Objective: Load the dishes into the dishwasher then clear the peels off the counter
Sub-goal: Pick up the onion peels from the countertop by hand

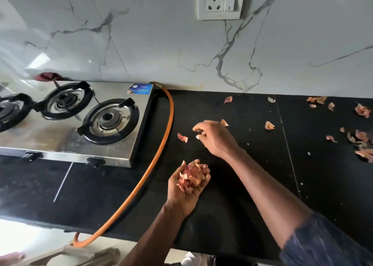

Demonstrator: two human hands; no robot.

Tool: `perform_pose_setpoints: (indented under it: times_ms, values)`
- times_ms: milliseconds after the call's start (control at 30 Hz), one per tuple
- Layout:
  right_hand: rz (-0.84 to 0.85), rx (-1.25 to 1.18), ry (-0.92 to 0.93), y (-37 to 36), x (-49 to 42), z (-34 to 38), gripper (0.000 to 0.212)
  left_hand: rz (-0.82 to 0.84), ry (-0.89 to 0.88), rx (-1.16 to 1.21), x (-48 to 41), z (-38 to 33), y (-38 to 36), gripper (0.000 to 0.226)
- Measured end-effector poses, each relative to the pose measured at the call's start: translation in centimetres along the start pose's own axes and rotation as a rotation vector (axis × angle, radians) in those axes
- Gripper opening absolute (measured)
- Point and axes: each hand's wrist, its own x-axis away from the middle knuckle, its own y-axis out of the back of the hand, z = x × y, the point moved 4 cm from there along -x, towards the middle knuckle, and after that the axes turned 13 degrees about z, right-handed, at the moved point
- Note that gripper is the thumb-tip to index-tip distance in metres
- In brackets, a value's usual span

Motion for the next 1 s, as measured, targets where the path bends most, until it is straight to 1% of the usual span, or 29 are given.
perform_pose_setpoints:
  times_ms: [100,133,200,267,333,433,500,600,667,800,933,1000]
  values:
    - [0.199,0.151,0.082,-2.9,-3.5,0.8,0.044,-0.011,-0.037,0.009,0.9,-0.9,0.7,0.04]
    - [0.246,0.196,0.107,-3.9,-4.2,1.1,0.049,-0.018,-0.052,0.009,1.2,-1.2,0.8,0.04]
    - [0.29,0.269,0.131,-5.7,-4.9,1.2,0.052,-0.024,-0.071,0.017,1.5,-1.7,1.2,0.041]
    - [0.267,0.334,0.149,-7.1,-5.0,1.2,0.048,-0.037,-0.096,0.026,1.7,-2.3,1.4,0.042]
    - [0.22,0.368,0.145,-7.8,-5.0,0.7,0.037,-0.045,-0.114,0.037,1.8,-2.8,1.7,0.042]
    - [0.187,0.349,0.076,-7.5,-4.8,-1.0,0.027,-0.051,-0.112,0.061,1.7,-2.9,1.9,0.04]
    - [0.13,0.325,0.015,-6.0,-4.3,-2.8,0.025,-0.046,-0.093,0.07,1.6,-2.6,1.8,0.04]
    - [-0.011,0.328,-0.082,-2.7,-3.7,-6.2,0.019,-0.036,-0.059,0.065,1.5,-1.8,1.5,0.041]
    - [-0.063,0.348,-0.149,-0.5,-3.5,-8.0,0.015,-0.032,-0.038,0.059,1.3,-1.4,1.2,0.041]
    - [-0.028,0.411,-0.201,1.6,-3.8,-9.4,0.003,-0.026,-0.012,0.049,0.9,-0.9,0.8,0.04]
    - [0.062,0.423,-0.151,0.4,-3.3,-9.0,0.007,-0.031,-0.007,0.034,0.6,-1.1,0.7,0.04]
    - [0.071,0.43,-0.128,-0.3,-2.9,-8.6,0.012,-0.028,-0.015,0.037,0.6,-1.3,0.7,0.041]
